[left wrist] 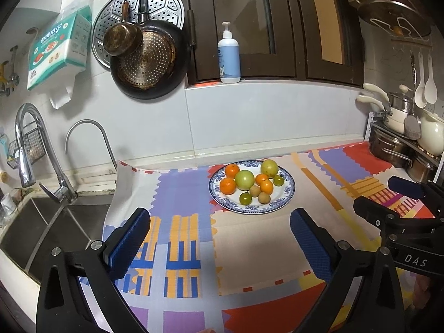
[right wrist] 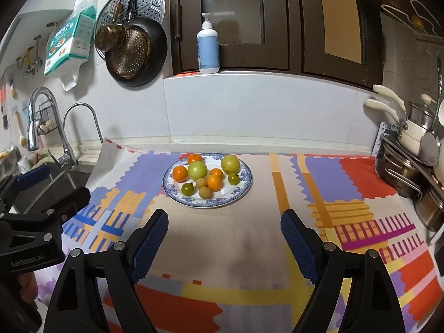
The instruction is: Organize fruits
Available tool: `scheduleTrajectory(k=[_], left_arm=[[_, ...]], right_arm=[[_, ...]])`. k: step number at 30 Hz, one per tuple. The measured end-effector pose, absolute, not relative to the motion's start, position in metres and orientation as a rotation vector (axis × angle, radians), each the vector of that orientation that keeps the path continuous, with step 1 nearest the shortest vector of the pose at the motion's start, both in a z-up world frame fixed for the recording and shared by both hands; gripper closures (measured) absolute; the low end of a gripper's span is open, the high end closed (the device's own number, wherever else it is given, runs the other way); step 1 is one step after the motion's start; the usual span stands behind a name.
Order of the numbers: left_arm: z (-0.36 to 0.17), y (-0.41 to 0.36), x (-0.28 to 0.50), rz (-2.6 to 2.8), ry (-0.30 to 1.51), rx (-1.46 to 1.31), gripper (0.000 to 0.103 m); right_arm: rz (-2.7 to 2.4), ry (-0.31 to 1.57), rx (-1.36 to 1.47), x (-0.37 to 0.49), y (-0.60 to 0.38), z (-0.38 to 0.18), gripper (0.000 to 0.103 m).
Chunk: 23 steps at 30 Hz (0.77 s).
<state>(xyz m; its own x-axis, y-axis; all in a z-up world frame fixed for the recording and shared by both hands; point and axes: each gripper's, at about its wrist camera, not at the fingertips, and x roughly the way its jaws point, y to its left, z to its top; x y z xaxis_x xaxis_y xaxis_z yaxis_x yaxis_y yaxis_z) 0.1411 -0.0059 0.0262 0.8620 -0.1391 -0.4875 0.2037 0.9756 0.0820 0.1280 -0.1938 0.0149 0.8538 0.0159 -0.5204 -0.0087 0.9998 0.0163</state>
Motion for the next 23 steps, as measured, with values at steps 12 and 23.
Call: scheduleTrajectory(k=[12,23], left_arm=[[0.0291,-0.0068,0.136,-0.179,0.49,0.136,0.0],[0.0274,-0.0033,0.1377,-0.181,0.508,0.126,0.0]], right_arm=[[0.015,0.538,0.018,0.123,-0.1956,0.0172,0.019],[0.02,0.546,0.009,0.1232,-0.1952,0.017,0.019]])
